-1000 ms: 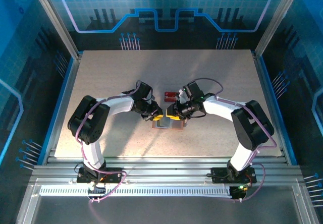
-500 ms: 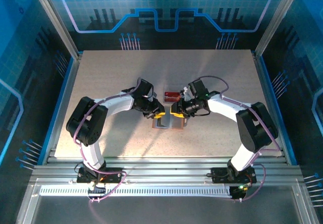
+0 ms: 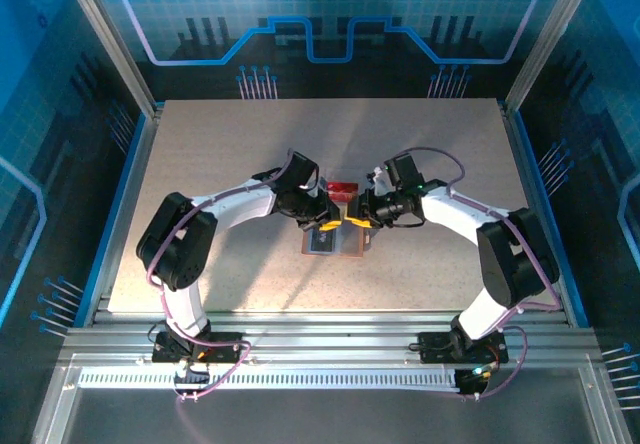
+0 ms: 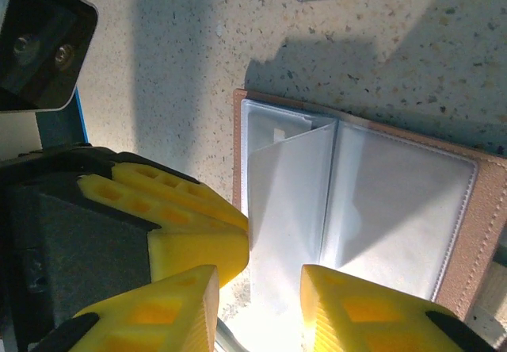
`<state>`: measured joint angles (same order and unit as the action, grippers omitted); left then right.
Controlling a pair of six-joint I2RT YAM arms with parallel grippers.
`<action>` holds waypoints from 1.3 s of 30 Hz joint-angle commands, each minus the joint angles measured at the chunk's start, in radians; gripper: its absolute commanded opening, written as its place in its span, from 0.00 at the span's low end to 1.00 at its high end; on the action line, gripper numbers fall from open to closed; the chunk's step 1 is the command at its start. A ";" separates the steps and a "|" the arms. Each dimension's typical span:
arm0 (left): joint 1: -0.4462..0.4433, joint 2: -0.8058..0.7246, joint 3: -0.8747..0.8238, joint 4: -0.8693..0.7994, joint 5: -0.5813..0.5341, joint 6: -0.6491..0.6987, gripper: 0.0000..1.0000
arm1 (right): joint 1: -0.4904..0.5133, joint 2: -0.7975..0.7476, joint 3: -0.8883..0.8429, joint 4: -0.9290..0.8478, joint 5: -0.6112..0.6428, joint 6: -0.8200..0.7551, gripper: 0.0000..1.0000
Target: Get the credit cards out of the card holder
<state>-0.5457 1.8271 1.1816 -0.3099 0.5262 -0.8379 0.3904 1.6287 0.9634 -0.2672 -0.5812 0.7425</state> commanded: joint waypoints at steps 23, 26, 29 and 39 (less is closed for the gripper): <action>-0.062 0.181 0.149 -0.077 -0.006 0.001 0.28 | -0.122 -0.081 -0.139 0.053 -0.068 -0.023 0.33; -0.064 0.203 0.169 -0.080 -0.009 0.004 0.29 | -0.137 -0.085 -0.146 0.056 -0.075 -0.026 0.33; -0.069 0.225 0.194 -0.092 -0.006 0.006 0.30 | -0.154 -0.087 -0.146 0.052 -0.083 -0.032 0.33; -0.081 0.262 0.228 -0.101 0.001 0.003 0.35 | -0.185 -0.096 -0.176 0.059 -0.099 -0.040 0.35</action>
<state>-0.6178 2.0655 1.3743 -0.3733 0.5205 -0.8379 0.2234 1.5574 0.8043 -0.2111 -0.6498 0.7204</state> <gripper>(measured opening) 0.351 0.346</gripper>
